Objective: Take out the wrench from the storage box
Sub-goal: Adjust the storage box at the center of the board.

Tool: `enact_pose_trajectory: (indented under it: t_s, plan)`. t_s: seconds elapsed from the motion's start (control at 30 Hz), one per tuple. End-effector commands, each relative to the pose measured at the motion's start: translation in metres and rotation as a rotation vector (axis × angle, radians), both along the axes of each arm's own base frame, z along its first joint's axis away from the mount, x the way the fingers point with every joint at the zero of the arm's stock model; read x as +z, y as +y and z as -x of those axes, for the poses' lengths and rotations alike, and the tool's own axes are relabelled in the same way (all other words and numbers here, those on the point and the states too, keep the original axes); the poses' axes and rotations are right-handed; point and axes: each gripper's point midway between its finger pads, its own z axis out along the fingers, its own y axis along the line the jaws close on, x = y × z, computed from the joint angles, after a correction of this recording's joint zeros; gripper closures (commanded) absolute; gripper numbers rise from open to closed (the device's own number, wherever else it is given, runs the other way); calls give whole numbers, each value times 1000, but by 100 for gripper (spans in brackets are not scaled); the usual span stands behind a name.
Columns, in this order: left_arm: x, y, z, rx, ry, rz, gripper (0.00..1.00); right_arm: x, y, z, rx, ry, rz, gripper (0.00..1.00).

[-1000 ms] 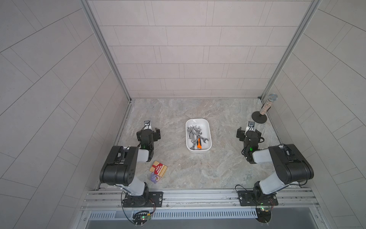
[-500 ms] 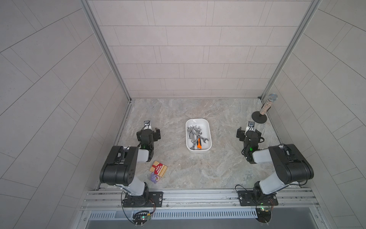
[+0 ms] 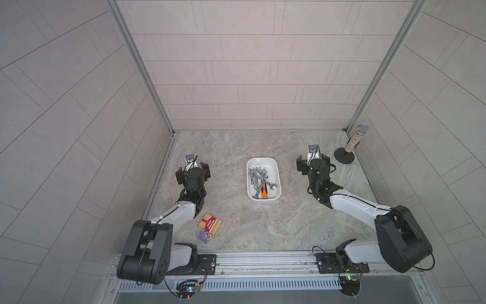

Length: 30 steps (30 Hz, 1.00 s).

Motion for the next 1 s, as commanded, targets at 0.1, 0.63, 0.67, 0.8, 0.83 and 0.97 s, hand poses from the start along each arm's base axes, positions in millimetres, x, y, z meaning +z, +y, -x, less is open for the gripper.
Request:
enact_pose_trajectory:
  t_s: [0.1,0.63,0.67,0.8,0.83,0.97]
  plan:
    - [33,-45,16,-22,97,50,0,-33,50,42,133,331,-16,0]
    - [-17,-157,50,-438,608,403,0,-119,121,92,485,868,-432,12]
    - [-19,-168,55,-496,624,448,0,-123,126,94,502,885,-425,14]
    - [-29,-198,67,-628,692,567,0,-136,133,94,521,926,-395,21]
    - [-34,-203,69,-645,707,587,2,-140,133,92,519,934,-387,24]
    - [-48,-222,70,-709,747,672,14,-149,137,86,514,961,-376,33]
